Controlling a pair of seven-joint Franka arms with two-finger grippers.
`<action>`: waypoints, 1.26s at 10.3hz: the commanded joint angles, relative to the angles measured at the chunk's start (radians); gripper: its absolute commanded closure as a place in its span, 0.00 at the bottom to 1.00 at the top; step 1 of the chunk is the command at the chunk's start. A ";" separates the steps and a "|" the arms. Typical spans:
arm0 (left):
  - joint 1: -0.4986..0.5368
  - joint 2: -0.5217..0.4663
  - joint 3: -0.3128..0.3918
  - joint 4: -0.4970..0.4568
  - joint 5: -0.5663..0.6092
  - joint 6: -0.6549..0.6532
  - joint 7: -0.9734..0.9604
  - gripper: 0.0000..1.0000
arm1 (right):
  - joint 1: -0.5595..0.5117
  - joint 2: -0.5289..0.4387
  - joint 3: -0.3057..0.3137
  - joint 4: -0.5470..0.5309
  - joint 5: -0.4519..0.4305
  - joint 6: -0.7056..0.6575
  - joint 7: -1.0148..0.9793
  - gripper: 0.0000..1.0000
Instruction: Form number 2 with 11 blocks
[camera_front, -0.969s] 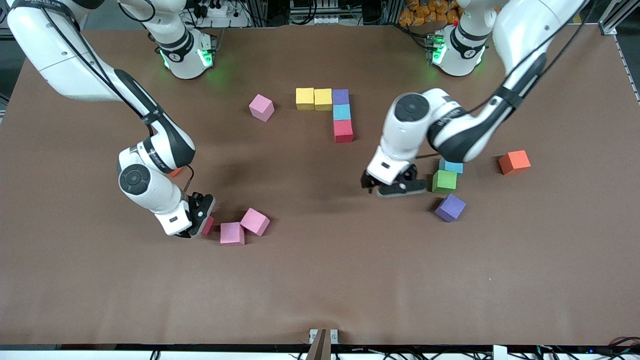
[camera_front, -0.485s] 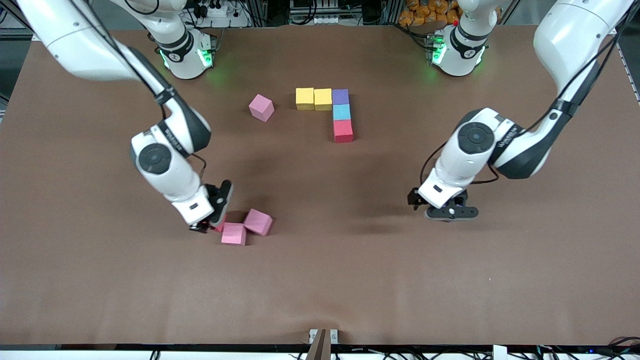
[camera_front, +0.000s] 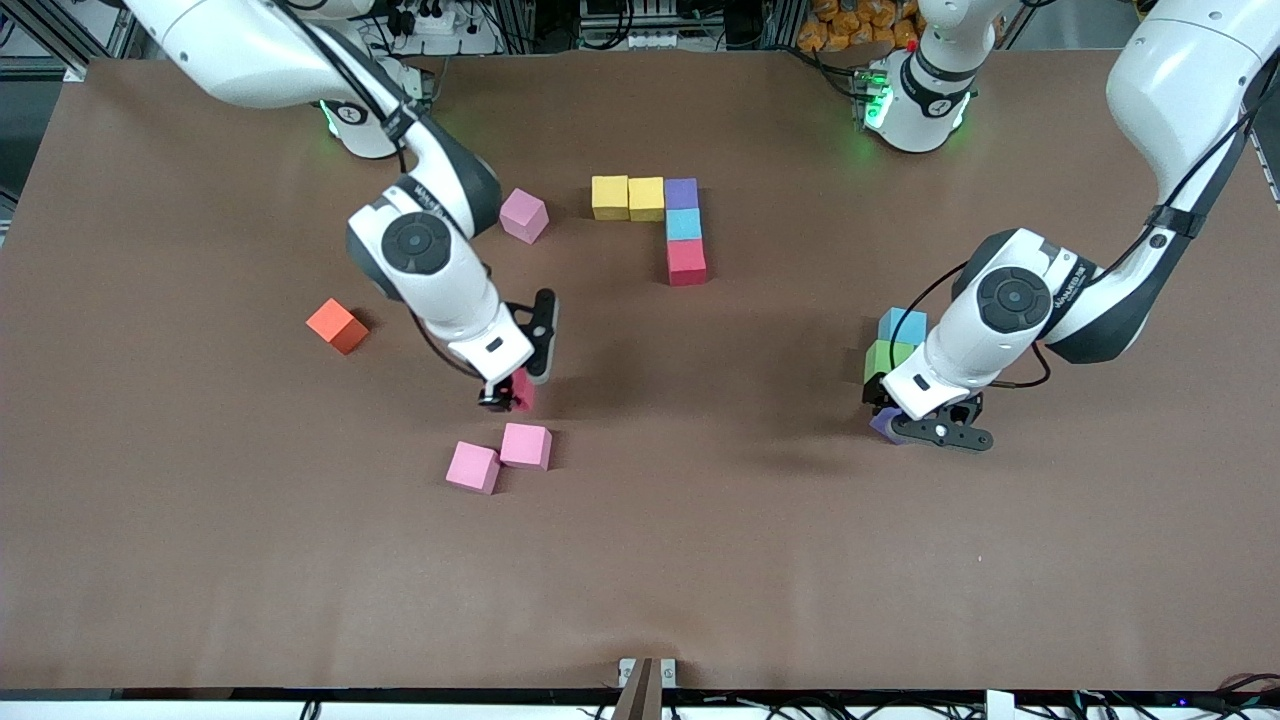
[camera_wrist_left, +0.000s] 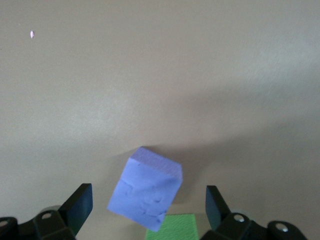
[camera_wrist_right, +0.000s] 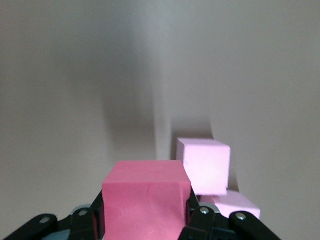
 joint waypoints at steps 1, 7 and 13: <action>0.052 0.022 -0.015 -0.016 -0.020 -0.006 0.163 0.00 | 0.082 -0.011 -0.002 -0.031 0.026 -0.004 0.101 0.69; 0.058 0.048 -0.013 -0.019 -0.048 -0.006 0.282 0.00 | 0.274 0.072 -0.008 -0.042 0.063 0.009 0.332 0.69; 0.073 0.080 -0.010 -0.018 -0.048 -0.006 0.356 0.00 | 0.405 0.132 -0.019 -0.040 -0.003 0.051 0.397 0.69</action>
